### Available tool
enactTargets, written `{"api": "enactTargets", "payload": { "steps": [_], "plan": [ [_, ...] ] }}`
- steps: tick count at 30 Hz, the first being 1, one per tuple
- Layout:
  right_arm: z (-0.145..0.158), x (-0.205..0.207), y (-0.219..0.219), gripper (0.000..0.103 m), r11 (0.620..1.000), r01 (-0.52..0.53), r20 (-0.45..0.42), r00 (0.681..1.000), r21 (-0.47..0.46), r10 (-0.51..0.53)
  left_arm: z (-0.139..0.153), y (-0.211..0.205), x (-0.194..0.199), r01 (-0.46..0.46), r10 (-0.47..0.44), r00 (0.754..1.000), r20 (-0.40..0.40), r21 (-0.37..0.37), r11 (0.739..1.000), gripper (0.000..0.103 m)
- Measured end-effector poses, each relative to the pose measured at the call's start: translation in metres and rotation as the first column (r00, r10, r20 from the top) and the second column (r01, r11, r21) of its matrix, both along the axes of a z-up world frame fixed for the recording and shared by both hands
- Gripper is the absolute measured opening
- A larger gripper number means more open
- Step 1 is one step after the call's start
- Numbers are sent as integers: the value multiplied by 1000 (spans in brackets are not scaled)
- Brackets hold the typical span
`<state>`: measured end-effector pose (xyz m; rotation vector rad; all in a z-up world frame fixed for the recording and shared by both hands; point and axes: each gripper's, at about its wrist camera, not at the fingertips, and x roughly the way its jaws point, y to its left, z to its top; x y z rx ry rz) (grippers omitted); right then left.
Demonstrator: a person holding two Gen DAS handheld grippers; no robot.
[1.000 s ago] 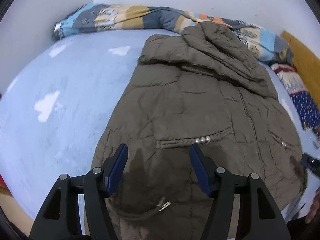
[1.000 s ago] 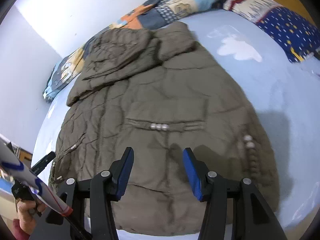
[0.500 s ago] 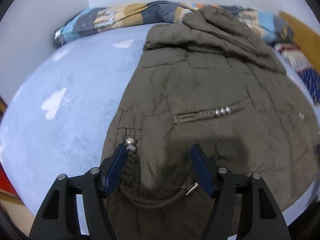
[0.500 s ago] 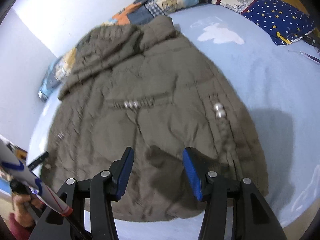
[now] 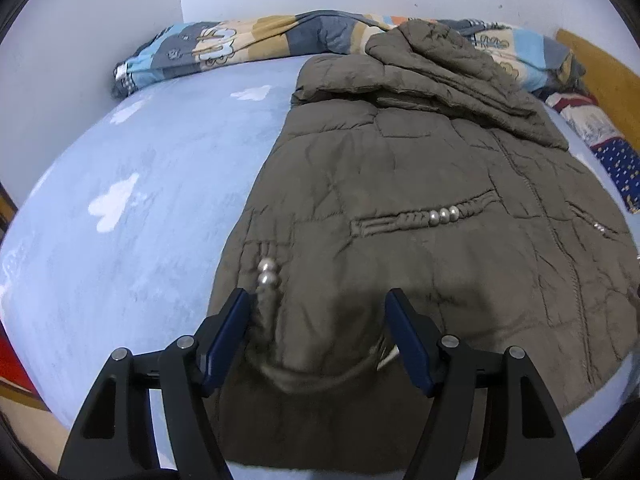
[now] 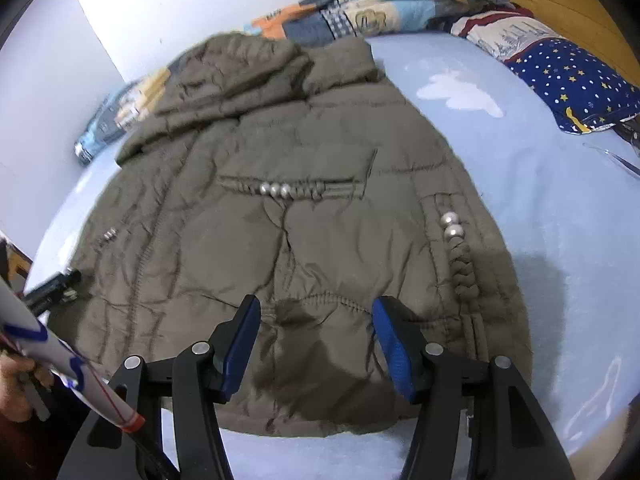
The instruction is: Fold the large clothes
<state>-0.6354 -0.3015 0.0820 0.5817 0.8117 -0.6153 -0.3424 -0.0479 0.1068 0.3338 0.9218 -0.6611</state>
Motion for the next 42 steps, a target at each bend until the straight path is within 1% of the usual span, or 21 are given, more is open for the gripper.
{"api": "enactTargets", "payload": {
  "steps": [2, 3, 5, 7, 9, 11, 12, 14, 16, 18, 20, 21, 22, 24, 26, 28, 31, 33, 36, 39, 42],
  "plan": [
    [6, -9, 0, 63, 1000, 28, 27, 999, -9, -28, 1, 10, -1, 1, -1, 1000, -2, -20, 1000, 69],
    [9, -15, -1, 63, 999, 51, 40, 998, -18, -50, 3, 12, -4, 6, -5, 1000, 9, -26, 1000, 69],
    [11, -21, -1, 63, 998, 64, 47, 997, -14, -63, 5, 13, -8, 18, -17, 999, 35, -22, 1000, 69],
    [5, -20, -1, 63, 998, 61, 27, 998, 11, -61, 4, 11, -12, 52, -52, 999, 14, -37, 998, 69],
    [-7, -14, -1, 63, 997, 45, -9, 999, 55, -45, 7, 12, -15, 57, -57, 998, 25, -33, 998, 69],
    [-7, -11, 1, 63, 998, 43, -24, 999, 40, -42, 14, 19, -13, 46, -45, 999, 18, -58, 997, 69],
    [-4, -13, 0, 63, 998, 45, -11, 999, 36, -45, 16, 22, -10, 36, -35, 999, 17, -68, 997, 69],
    [6, -24, -2, 63, 997, 70, 47, 996, 39, -72, 22, 38, -2, -16, 17, 1000, 13, -94, 995, 69],
    [14, -41, -7, 63, 992, 122, 90, 988, 37, -125, 22, 55, 9, -77, 77, 997, 1, -105, 992, 69],
    [20, -61, -13, 63, 980, 196, 124, 972, 25, -197, 17, 70, 20, -141, 139, 990, -34, -107, 984, 69],
    [22, -82, -23, 63, 959, 280, 150, 948, 35, -282, 6, 85, 31, -217, 205, 973, -108, -111, 970, 69],
    [21, -92, -27, 64, 949, 311, 158, 936, 48, -315, 1, 88, 33, -233, 217, 966, -143, -111, 966, 69],
    [18, -102, -33, 64, 933, 349, 169, 918, 81, -358, -3, 90, 34, -243, 222, 961, -167, -113, 964, 69],
    [7, -116, -43, 64, 904, 392, 187, 888, 171, -420, -6, 91, 36, -254, 222, 952, -213, -137, 957, 69],
    [-7, -123, -49, 64, 875, 403, 203, 864, 269, -461, -7, 89, 36, -253, 215, 949, -231, -149, 956, 69],
    [-14, -124, -54, 64, 860, 391, 215, 855, 328, -471, -8, 88, 34, -253, 215, 949, -230, -152, 955, 69],
    [-20, -124, -55, 64, 842, 388, 226, 843, 375, -489, -9, 90, 35, -265, 217, 940, -261, -166, 950, 69],
    [-25, -124, -55, 64, 827, 397, 216, 836, 397, -505, -12, 93, 36, -282, 221, 929, -297, -181, 942, 69],
    [-33, -127, -54, 64, 806, 394, 219, 824, 442, -523, -19, 104, 39, -334, 242, 897, -370, -208, 919, 69],
    [-37, -124, -51, 64, 807, 382, 225, 826, 451, -517, -25, 109, 40, -361, 246, 875, -417, -224, 905, 69],
    [-43, -113, -48, 66, 811, 334, 237, 841, 480, -487, -28, 102, 35, -346, 228, 875, -427, -223, 912, 69]
  ]
}}
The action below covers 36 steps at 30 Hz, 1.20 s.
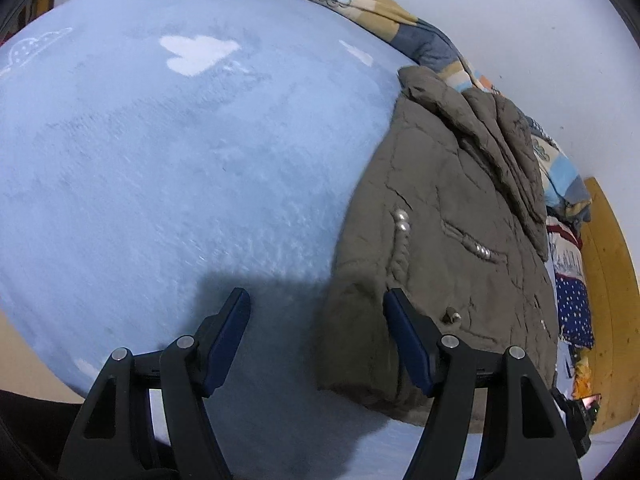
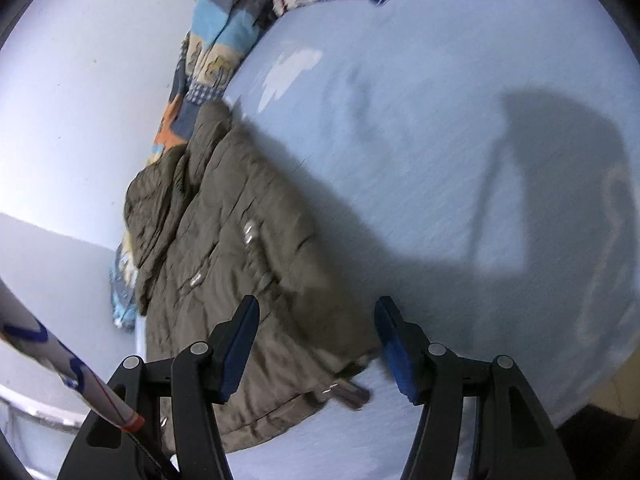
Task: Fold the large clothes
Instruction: 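Grasp the jacket hem edge with the right gripper, then grasp the jacket hem with the left gripper while the right gripper holds the hem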
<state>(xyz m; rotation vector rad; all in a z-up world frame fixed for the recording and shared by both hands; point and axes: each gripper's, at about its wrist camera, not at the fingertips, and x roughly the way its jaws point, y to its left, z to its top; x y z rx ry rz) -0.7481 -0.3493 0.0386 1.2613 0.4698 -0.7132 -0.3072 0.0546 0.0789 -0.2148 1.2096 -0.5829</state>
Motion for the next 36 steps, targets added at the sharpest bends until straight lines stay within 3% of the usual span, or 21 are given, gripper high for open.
{"api": "enactTargets", "payload": {
  "steps": [6, 8, 11, 13, 17, 20, 26, 36],
  "plan": [
    [-5, 24, 12, 70, 997, -81, 6, 997, 2, 81, 1, -13, -24, 58, -58, 998, -6, -41, 997, 69],
    [-8, 26, 15, 70, 995, -96, 56, 994, 20, 95, 2, -20, -32, 81, -80, 997, 24, -34, 996, 69],
    [-10, 30, 18, 69, 996, -89, 51, 995, 8, 89, 3, -32, -33, 83, -82, 995, 60, -21, 996, 69],
    [-13, 31, 17, 65, 998, -66, 50, 997, 12, 65, 1, -37, -32, 67, -67, 994, 81, 4, 998, 69],
    [-21, 28, 8, 40, 999, -6, 75, 997, 42, 3, 2, -49, -36, 71, -84, 984, 159, 85, 994, 67],
    [-20, 31, 7, 35, 999, -26, 58, 998, 29, 24, 0, -55, -40, 86, -111, 974, 199, 128, 988, 66],
    [-25, 29, 6, 35, 999, -29, 73, 997, 35, 27, -4, -64, -48, 99, -150, 953, 264, 199, 975, 67],
    [-26, 26, 10, 37, 1000, -6, 90, 996, 31, 3, -5, -65, -53, 108, -175, 940, 293, 230, 967, 71]
  ]
}}
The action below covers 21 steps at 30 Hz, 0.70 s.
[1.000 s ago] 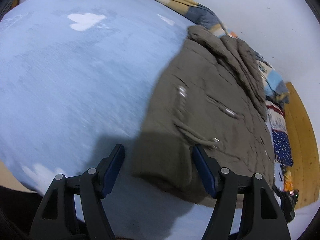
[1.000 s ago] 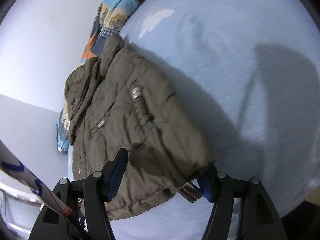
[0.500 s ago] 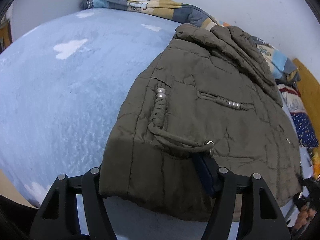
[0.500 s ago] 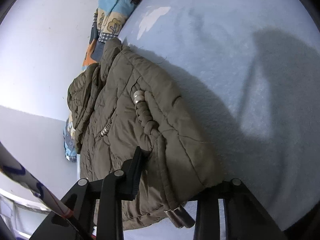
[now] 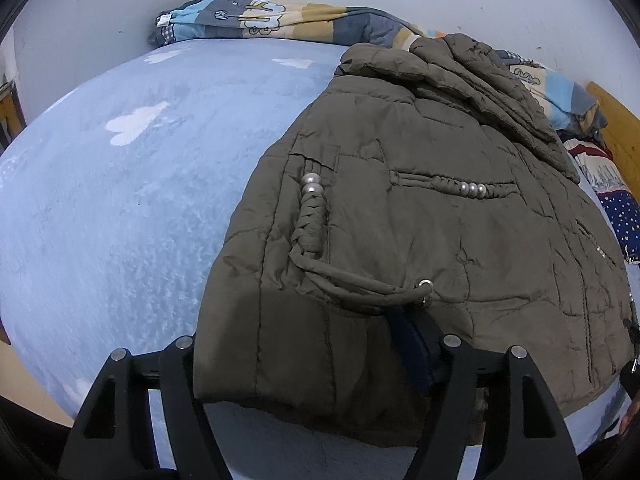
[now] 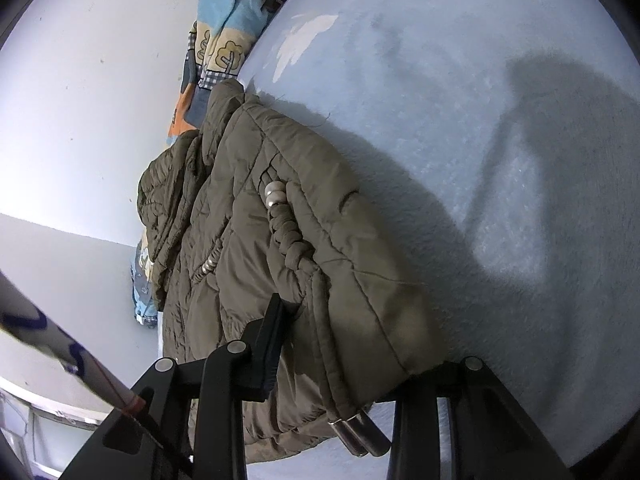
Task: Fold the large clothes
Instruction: 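Grasp the jacket hem with the left gripper while the right gripper holds the hem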
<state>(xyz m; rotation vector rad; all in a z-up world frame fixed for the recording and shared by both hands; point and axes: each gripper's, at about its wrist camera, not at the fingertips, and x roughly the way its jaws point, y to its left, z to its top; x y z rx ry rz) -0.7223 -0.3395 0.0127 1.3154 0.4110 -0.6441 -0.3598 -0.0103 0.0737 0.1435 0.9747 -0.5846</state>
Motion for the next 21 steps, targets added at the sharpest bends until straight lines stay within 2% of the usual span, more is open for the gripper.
{"api": "enactTargets", "payload": {
  "steps": [10, 12, 13, 14, 15, 17, 19, 21],
  "plan": [
    [-5, -6, -6, 36, 998, -1, 45, 999, 63, -2, 1, -2, -1, 10, -10, 1000, 17, 17, 1000, 72],
    [-4, -5, -6, 34, 998, -6, 41, 999, 63, 4, 3, -2, -2, 16, -17, 999, 30, 17, 1000, 68],
    [-1, -4, -6, 31, 999, -12, 37, 999, 46, 11, 5, -2, -3, 22, -22, 999, 39, 12, 1000, 64],
    [3, -2, -4, 22, 999, -25, 37, 999, 21, 24, 7, -3, -5, 31, -31, 998, 52, 8, 999, 57],
    [8, -1, -3, 18, 1000, -31, 29, 999, -3, 31, 8, -3, -6, 37, -37, 997, 61, 9, 999, 52],
    [25, 5, 3, 16, 994, -57, 0, 998, -95, 57, 10, -6, -10, 52, -54, 994, 95, 22, 998, 46],
    [30, 9, 4, 16, 989, -79, -29, 997, -129, 76, 9, -7, -10, 53, -55, 994, 98, 27, 998, 46],
    [24, 10, 3, 16, 991, -77, -36, 997, -109, 73, 8, -6, -7, 46, -47, 996, 82, 20, 999, 49]
  ]
}}
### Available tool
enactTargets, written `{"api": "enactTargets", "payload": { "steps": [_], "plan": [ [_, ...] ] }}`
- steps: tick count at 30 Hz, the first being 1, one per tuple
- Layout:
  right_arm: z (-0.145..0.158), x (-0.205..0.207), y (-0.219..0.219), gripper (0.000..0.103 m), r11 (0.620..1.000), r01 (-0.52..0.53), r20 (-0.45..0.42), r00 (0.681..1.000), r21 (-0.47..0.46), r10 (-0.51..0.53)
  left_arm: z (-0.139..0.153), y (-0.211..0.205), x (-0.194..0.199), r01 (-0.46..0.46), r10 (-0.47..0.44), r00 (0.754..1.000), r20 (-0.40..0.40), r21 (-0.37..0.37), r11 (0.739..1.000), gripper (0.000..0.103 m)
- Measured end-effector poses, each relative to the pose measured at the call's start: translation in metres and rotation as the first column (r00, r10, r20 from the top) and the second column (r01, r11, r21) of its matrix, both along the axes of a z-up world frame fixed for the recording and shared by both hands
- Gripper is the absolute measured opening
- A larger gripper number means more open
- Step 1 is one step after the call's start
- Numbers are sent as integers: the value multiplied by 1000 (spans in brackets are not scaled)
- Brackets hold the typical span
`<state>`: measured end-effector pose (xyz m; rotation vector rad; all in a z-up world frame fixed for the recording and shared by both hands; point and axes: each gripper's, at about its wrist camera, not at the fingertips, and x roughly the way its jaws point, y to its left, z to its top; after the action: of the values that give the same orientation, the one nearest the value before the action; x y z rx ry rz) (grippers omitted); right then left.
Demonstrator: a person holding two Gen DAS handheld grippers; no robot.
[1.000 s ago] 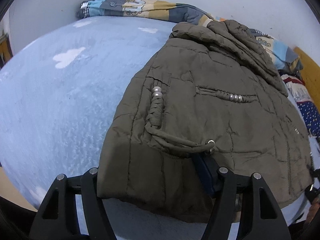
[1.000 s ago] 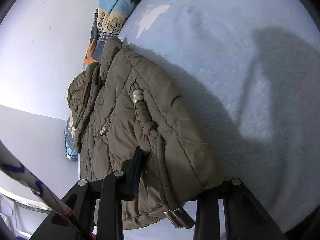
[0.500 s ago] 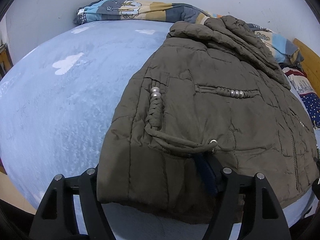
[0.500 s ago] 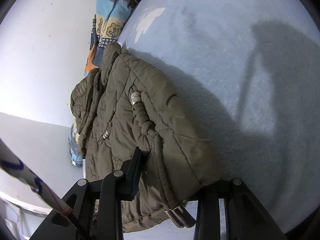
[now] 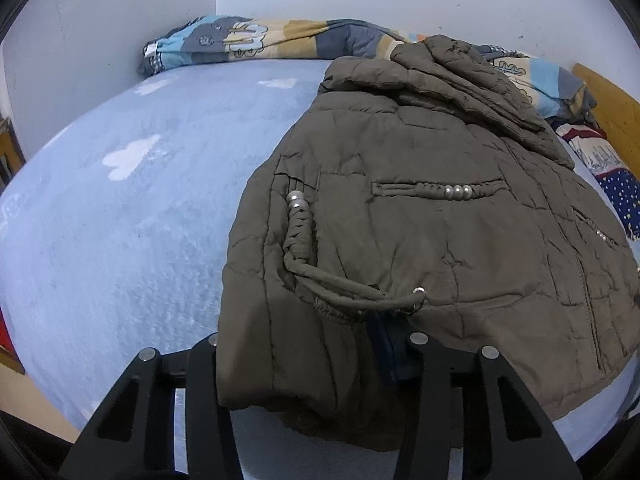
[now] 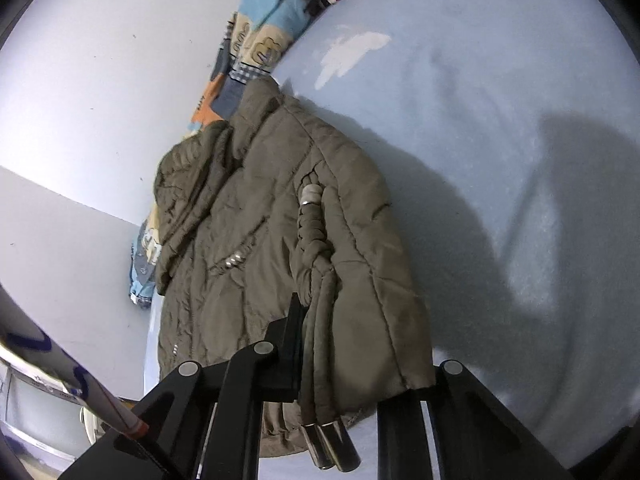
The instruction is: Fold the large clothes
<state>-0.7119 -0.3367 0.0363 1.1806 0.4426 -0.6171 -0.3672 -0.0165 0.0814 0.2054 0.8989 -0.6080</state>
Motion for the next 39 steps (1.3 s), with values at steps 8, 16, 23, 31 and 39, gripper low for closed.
{"api": "enactTargets", "payload": {
  "steps": [8, 16, 23, 31, 39],
  "plan": [
    [-26, 0, -11, 29, 996, 33, 59, 998, 83, -38, -2, 0, 6, -17, 16, 1000, -23, -17, 1000, 48],
    [0, 13, 2, 17, 997, -20, -73, 997, -78, 15, 4, -3, -1, 8, -8, 999, 38, 9, 1000, 30],
    [0, 22, 8, 17, 986, -68, -170, 985, -149, 42, 3, -13, -10, 17, -27, 993, 115, 85, 996, 30],
    [-3, 22, 10, 18, 985, -65, -177, 984, -159, 36, 2, -15, -13, 25, -43, 988, 146, 123, 992, 30],
    [6, 31, 16, 16, 974, -87, -243, 969, -211, 34, 3, -16, -17, 44, -66, 984, 168, 132, 990, 24]
  ]
}}
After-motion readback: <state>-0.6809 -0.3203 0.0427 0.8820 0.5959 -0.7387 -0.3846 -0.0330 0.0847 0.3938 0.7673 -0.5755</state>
